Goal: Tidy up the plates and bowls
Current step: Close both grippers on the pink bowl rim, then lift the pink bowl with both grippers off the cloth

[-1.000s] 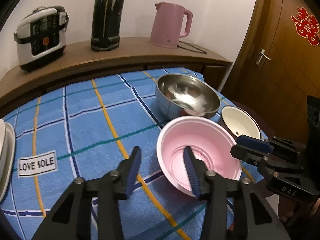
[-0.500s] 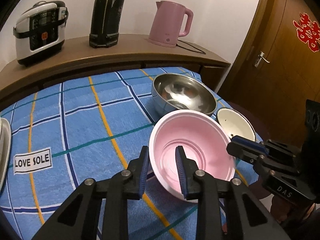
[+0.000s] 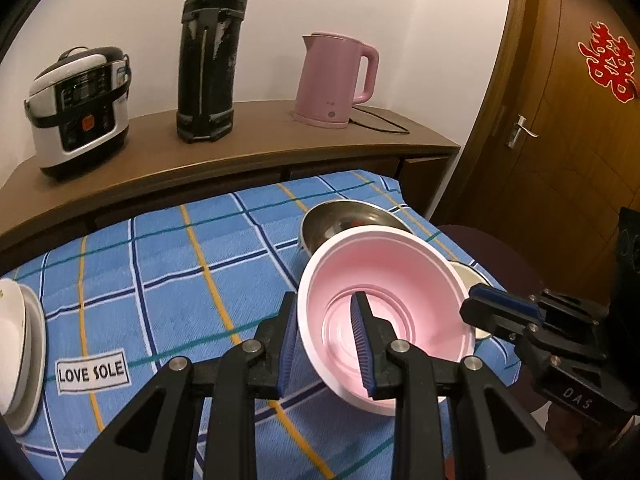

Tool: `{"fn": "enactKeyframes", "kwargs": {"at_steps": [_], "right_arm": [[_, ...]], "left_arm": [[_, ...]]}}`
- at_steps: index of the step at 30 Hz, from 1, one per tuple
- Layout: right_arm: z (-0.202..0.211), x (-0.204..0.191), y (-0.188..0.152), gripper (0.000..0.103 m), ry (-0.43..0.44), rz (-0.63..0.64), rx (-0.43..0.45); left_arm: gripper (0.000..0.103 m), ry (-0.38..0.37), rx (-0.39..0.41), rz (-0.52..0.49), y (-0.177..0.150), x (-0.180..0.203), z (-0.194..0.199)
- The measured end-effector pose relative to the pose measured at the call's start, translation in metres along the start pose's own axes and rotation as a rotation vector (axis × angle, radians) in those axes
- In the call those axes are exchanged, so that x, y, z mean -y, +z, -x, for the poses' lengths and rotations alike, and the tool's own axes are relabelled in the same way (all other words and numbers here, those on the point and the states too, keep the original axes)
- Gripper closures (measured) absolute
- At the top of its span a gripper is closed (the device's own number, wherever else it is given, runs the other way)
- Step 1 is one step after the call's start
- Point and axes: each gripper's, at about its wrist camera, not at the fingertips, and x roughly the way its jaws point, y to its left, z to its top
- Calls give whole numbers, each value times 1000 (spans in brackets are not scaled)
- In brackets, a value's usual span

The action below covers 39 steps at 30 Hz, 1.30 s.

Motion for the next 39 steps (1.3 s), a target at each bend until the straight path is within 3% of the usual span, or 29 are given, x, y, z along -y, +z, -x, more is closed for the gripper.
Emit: {"fn": "enactKeyframes", "kwargs": {"at_steps": [25,39], "right_arm": [[-1,33,66,89,-58,37,61],[-23,52,77,89,-90,9,29]], "left_arm": [[74,-15,20,-21,74,16,-19],[74,-22,-45,-22,90,11,-53]]}}
